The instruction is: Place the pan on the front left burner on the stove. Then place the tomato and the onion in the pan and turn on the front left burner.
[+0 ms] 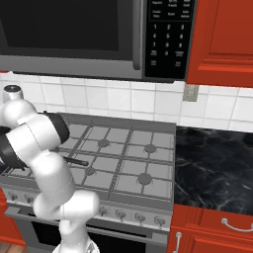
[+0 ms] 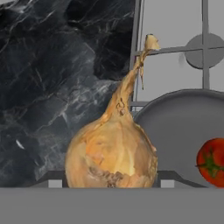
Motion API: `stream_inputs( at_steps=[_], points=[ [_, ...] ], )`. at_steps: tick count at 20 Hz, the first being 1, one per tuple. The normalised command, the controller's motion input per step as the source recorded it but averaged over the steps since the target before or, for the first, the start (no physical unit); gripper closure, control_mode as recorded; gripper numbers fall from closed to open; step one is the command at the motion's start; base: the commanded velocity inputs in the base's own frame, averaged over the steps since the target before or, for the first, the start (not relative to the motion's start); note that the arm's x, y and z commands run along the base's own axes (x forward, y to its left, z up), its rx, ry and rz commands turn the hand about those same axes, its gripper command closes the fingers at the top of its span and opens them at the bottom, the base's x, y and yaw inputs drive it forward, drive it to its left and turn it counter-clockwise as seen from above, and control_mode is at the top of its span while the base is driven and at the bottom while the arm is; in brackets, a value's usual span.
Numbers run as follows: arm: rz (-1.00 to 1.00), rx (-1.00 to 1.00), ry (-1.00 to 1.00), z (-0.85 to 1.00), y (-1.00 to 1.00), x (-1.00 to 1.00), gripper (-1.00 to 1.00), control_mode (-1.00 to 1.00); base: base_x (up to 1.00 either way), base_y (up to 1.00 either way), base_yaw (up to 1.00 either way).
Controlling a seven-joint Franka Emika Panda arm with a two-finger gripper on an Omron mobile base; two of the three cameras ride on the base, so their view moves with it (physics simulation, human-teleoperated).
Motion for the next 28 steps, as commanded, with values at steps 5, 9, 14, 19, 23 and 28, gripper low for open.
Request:
stream_inputs(
  at_steps=[5,9,14,19,23,28],
  points=[
    [0.01,-0.02,0.00,0.47,0.00,-0.41,1.00,-1.00,0.00,0.00,0.00],
    [0.00,-0.05,0.00,0.09,-0.04,-0.24,1.00,-1.00,0.00,0.00,0.00],
    [0.00,-0.04,0.00,0.04,-0.10,-0.01,1.00,-1.00,0.00,0.00,0.00],
    [0.00,-0.02,0.00,-0.09,-0.21,0.00,1.00,-1.00,0.00,0.00,0.00],
    [0.00,0.00,0.00,-0.30,-0.35,0.00,1.00,-1.00,0.00,0.00,0.00],
    [0.00,0.00,0.00,-0.35,-0.23,0.00,1.00,-1.00,0.00,0.00,0.00]
  ],
)
